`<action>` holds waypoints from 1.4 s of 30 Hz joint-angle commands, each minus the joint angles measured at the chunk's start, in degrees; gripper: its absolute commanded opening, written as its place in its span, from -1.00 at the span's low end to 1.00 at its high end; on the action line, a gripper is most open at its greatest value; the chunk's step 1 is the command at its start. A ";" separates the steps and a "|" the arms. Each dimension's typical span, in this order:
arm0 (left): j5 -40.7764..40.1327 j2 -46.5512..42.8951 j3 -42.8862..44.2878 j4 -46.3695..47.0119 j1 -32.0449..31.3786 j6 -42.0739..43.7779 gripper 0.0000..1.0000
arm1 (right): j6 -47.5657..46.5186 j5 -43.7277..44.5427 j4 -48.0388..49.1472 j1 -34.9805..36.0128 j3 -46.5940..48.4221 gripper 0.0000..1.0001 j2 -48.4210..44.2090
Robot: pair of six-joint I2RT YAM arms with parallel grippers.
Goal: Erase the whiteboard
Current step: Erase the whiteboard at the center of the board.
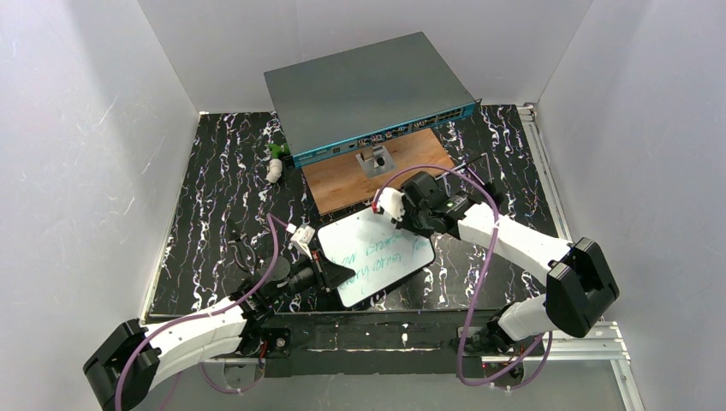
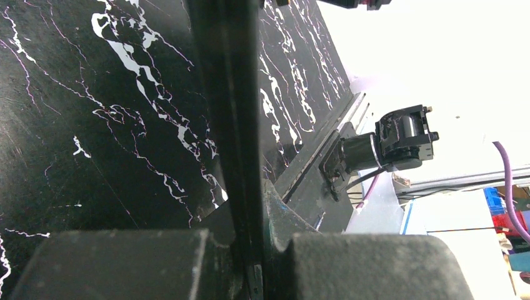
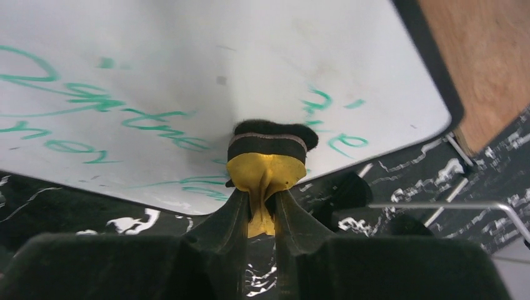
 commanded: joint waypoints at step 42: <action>4.14 -0.69 1.21 3.54 -0.60 2.93 -1.00 | 1.80 -1.82 -1.36 -4.87 10.64 -0.97 4.68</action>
